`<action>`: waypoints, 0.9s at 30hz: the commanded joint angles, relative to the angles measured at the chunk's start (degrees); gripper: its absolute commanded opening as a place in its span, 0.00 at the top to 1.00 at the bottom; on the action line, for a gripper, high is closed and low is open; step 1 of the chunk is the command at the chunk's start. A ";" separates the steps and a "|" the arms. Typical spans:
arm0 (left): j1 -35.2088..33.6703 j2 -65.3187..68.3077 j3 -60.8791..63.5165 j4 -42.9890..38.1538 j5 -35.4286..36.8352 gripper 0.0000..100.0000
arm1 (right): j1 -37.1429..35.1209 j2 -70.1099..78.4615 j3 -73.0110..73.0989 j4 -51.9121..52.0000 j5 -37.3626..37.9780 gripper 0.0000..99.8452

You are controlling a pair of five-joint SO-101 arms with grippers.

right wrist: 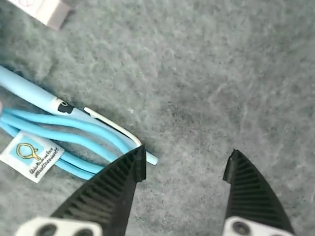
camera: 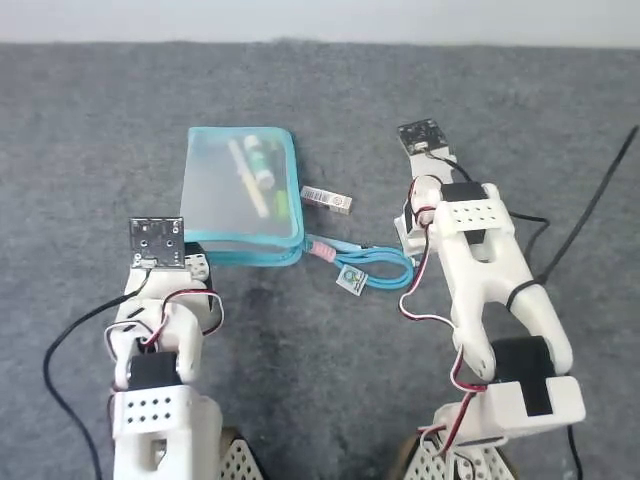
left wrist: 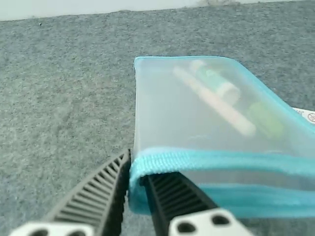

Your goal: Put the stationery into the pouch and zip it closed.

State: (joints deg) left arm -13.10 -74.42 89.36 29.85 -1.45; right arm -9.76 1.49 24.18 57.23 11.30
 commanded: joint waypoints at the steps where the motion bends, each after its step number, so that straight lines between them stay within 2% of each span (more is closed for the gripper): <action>1: 0.70 0.35 -2.15 -2.02 -0.26 0.99 | -0.92 -2.42 -3.52 -1.19 1.76 0.73; 8: 1.67 0.35 -2.07 -1.93 -0.26 0.99 | -4.97 2.24 -3.16 -4.53 1.14 0.73; 16: 2.46 0.35 -1.45 -2.11 -0.26 0.99 | -6.20 4.18 -3.16 -5.67 1.14 0.73; 27: 2.46 0.35 -1.45 -2.20 -0.35 0.99 | -9.80 4.53 -3.08 7.87 1.49 0.73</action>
State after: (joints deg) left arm -11.08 -74.42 89.36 29.85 -1.45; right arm -19.08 6.68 24.18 62.33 12.09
